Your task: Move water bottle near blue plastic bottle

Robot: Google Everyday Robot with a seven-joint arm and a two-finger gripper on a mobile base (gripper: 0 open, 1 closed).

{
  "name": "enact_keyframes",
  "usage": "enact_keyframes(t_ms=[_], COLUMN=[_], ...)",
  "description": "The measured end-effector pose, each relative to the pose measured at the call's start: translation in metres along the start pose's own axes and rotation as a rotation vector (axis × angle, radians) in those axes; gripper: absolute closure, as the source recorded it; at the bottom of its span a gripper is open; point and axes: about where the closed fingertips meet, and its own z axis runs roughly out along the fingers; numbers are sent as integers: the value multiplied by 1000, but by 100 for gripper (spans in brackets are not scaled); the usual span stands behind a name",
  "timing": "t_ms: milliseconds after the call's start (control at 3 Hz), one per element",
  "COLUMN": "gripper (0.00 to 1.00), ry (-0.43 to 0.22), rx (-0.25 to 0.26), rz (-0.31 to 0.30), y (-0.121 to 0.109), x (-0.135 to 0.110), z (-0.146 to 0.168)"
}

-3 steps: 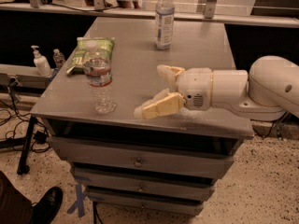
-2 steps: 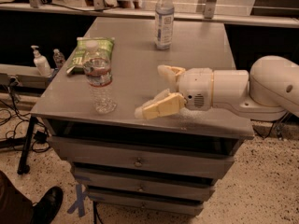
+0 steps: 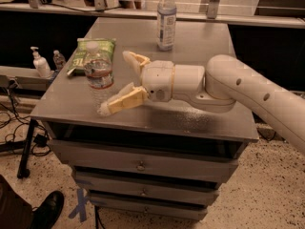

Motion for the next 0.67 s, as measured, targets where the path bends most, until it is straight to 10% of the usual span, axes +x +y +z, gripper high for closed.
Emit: enact_keyframes(t_ms=[667], gripper=[16], ry=[-77], rx=[-28], rz=[-66], y=[2], x=[-3], z=[52])
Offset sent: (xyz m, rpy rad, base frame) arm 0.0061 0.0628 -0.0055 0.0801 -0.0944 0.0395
